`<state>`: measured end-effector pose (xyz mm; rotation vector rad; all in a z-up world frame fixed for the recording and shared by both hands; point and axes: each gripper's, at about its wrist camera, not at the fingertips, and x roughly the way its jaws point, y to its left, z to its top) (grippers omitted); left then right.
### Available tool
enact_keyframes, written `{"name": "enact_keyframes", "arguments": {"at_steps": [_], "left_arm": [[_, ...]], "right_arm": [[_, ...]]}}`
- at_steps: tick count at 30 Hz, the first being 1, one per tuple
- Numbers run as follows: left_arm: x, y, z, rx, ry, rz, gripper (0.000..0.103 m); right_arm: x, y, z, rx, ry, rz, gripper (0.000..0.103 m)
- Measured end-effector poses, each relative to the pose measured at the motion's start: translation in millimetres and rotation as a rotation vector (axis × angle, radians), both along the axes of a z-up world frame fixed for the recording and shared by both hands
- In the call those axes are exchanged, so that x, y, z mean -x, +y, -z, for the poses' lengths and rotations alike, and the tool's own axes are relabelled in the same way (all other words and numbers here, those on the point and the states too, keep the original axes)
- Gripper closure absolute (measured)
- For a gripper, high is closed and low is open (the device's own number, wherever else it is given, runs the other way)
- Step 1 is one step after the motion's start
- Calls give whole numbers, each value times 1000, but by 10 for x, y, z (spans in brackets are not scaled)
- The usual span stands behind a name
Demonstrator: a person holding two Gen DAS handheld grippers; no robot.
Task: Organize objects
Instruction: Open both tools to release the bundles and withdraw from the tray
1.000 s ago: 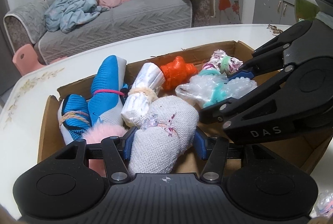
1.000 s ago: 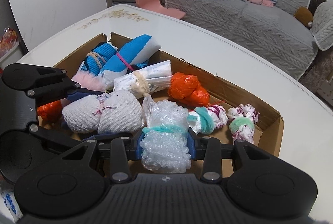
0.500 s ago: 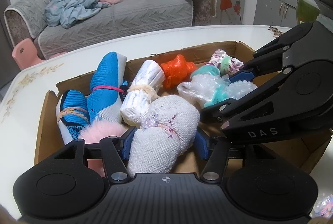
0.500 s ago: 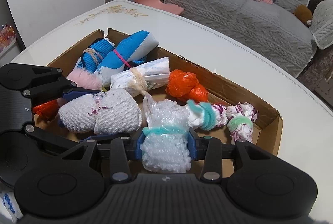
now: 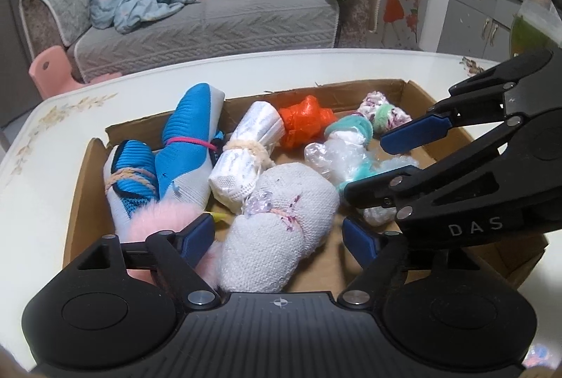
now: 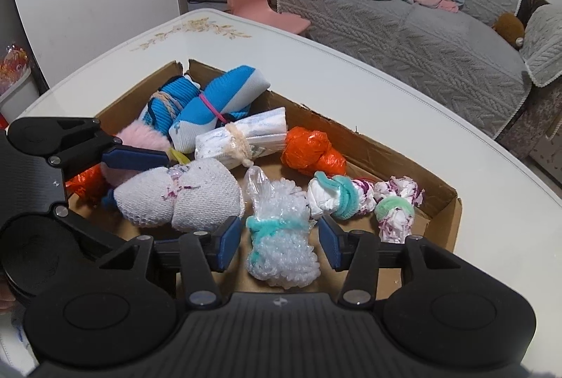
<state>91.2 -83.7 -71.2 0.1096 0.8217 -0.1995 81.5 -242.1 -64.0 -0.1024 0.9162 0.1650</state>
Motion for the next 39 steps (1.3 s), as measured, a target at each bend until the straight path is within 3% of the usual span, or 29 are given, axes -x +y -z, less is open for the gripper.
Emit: {"name": "enact_keyframes", "arguments": {"at_steps": [9,27,34,37,39], "left_arm": [[135,16,-167,29,1,-48,17],[558,248,-533,73,-62,-63,9],[915,486,-729,110,-146,-97,7],[1152,606,-752,123,-187,-112,6],[1324,679,-712,137,-200,-124,4]], "right_arm": [[96,20,-135,-13,-32,8,51],[417,61,-382,-48,-130,65,26],[867,83,-521,-70,-239,91,11],[1193,112,-558,-84,-308,93,0],[1425,133,-545,-87,-347,109,1]]}}
